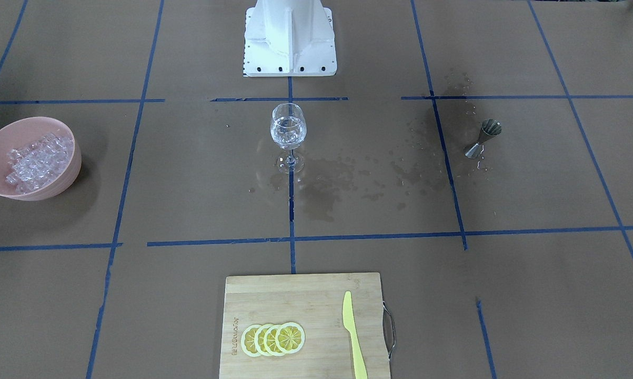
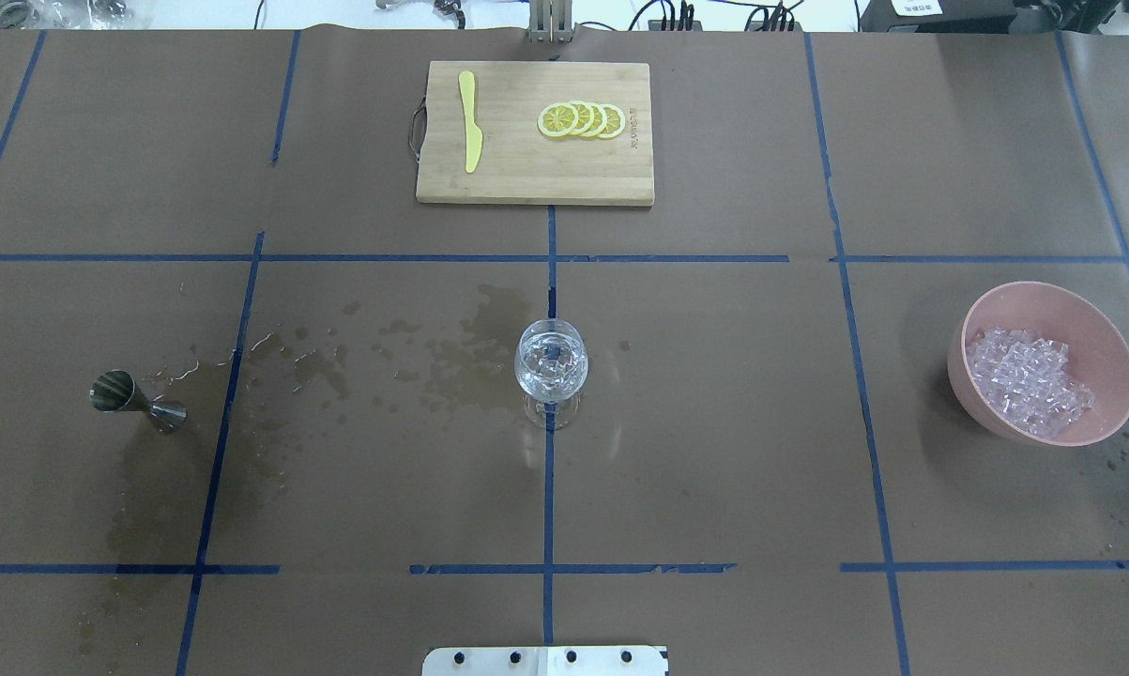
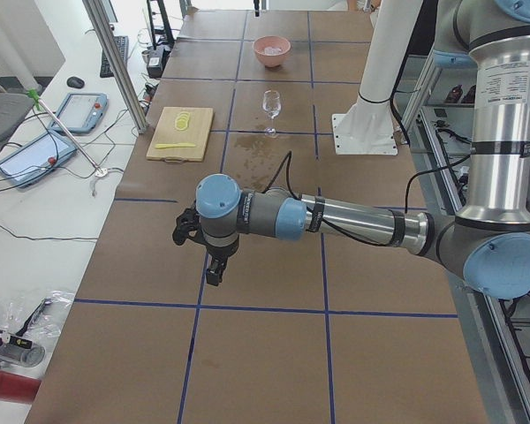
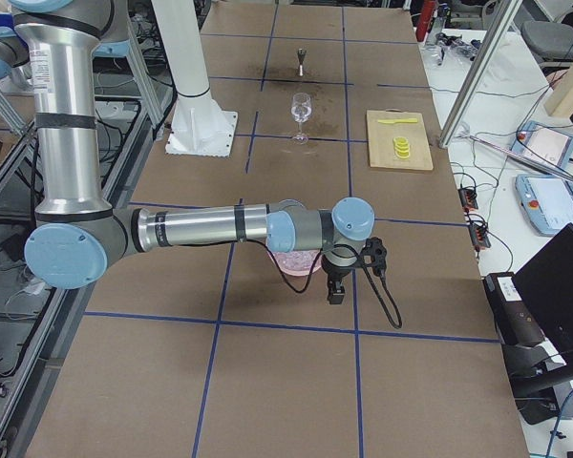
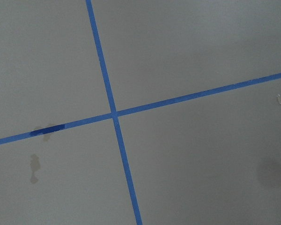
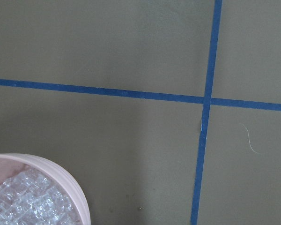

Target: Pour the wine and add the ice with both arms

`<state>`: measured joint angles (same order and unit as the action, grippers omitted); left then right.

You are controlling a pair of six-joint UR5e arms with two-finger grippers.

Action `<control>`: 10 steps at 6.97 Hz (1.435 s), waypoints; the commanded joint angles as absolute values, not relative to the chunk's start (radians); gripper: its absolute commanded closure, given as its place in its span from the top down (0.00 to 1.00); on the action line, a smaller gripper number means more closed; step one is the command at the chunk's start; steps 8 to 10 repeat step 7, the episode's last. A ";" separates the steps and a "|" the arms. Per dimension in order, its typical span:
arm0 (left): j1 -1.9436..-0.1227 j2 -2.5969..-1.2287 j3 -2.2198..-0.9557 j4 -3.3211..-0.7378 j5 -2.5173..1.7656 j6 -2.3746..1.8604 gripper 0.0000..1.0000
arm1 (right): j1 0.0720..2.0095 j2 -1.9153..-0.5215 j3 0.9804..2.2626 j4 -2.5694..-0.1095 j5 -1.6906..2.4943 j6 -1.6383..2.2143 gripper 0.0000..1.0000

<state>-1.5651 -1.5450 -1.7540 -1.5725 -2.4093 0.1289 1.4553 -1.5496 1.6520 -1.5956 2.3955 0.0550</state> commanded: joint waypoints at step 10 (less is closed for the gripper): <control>-1.565 -1.551 -1.767 -1.582 -2.413 0.127 1.00 | 1.454 -1.539 1.638 -1.595 2.396 0.055 1.00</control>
